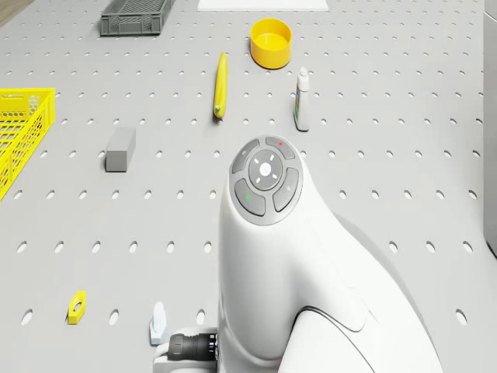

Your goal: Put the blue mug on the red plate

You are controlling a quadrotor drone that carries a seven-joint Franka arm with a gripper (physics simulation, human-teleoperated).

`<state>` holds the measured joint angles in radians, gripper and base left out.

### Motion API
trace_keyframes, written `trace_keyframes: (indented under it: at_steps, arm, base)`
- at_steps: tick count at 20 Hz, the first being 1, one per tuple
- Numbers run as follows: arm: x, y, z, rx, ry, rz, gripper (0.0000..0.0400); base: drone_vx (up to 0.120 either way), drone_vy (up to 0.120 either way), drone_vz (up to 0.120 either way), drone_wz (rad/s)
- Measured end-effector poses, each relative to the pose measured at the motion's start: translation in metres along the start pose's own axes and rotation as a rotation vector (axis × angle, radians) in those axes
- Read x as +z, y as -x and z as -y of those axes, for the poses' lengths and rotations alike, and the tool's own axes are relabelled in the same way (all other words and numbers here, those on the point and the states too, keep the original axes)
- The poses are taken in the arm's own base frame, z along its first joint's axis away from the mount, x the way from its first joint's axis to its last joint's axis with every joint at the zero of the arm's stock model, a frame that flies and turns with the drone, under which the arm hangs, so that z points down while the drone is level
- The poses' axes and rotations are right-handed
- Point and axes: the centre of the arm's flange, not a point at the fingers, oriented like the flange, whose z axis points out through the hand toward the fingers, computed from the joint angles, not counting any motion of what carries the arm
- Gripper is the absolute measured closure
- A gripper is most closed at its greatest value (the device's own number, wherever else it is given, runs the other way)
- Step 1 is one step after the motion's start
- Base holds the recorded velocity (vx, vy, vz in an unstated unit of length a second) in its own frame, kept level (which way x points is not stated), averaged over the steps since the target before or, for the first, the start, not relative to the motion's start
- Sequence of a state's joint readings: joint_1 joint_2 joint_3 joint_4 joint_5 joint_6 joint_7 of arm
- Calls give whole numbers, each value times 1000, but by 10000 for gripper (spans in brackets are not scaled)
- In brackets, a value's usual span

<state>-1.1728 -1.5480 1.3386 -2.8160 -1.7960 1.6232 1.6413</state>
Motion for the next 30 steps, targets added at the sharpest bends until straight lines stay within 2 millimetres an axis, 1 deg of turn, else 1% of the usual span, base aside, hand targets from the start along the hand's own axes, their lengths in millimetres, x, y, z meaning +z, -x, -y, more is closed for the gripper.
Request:
trace_keyframes:
  at_steps: [5,12,15,21,30]
  arm:
    - [0,-12,-12,0,0,0,300]
    - [0,-36,-36,0,0,0,300]
    - [5,-47,-47,0,0,0,300]
    - [28,-57,-57,0,0,0,300]
    - [72,-62,-62,0,0,0,300]
  base:
    - [0,0,0,0]
    - [0,0,0,0]
    - [0,0,0,0]
    - [0,0,0,0]
    - [0,0,0,0]
